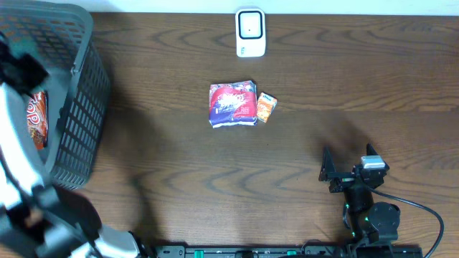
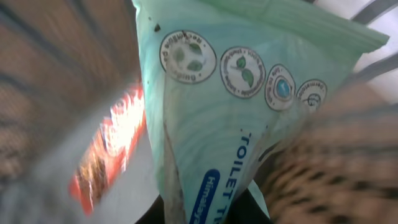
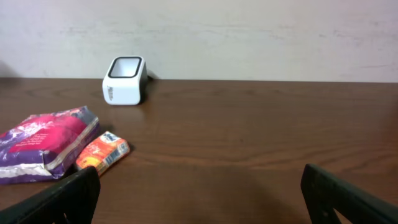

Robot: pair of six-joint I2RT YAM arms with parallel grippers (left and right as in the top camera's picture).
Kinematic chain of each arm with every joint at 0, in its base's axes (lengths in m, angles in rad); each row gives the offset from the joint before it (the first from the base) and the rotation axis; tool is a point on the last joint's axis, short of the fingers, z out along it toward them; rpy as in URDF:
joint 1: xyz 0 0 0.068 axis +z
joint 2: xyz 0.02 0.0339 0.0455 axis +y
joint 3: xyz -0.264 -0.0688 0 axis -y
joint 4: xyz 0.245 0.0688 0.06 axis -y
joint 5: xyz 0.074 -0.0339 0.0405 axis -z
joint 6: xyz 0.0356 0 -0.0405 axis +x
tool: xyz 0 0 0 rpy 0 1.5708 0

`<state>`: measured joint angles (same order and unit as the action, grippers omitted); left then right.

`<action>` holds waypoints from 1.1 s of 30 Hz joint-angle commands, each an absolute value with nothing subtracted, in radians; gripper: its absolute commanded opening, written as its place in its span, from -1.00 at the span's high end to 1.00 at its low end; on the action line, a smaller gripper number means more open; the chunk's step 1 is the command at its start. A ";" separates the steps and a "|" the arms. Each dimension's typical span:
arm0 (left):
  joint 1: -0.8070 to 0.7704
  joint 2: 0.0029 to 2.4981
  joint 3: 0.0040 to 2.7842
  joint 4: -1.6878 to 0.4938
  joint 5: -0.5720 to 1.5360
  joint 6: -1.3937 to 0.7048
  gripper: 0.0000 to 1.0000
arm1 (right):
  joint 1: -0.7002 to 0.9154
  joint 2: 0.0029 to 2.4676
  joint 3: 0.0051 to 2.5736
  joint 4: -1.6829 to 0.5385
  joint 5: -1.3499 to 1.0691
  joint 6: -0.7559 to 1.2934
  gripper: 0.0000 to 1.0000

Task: Scan the item barcode
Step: 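Reach the left gripper into the basket and grasp the mint-green wipes pack, then carry the green wipes pack and set it right of the orange pack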

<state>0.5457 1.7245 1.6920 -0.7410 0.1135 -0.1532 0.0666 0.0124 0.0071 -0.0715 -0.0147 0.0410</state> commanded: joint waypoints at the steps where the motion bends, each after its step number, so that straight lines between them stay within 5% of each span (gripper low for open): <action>1: 0.535 1.524 1.734 -0.683 0.162 -0.305 0.85 | 0.060 0.009 0.006 -0.075 -0.017 0.047 -0.99; 10: 0.302 1.393 1.734 -0.581 0.576 -0.688 0.85 | 0.060 0.009 0.006 -0.075 -0.017 0.047 -0.98; 18: -0.193 1.519 1.710 -0.678 0.407 -0.414 0.85 | 0.060 0.009 0.006 -0.075 -0.017 0.047 -0.99; 22: -0.343 1.628 1.710 -0.756 0.232 -0.412 0.85 | 0.060 0.009 0.006 -0.075 -0.017 0.047 -0.99; 33: -0.588 1.961 1.710 -0.654 0.223 -0.640 0.85 | 0.060 0.009 0.006 -0.075 -0.017 0.047 -0.99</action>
<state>-0.5465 1.9049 1.7088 -0.6693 0.2478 -0.5545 0.0666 0.0124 0.0071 -0.0711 -0.0143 0.0410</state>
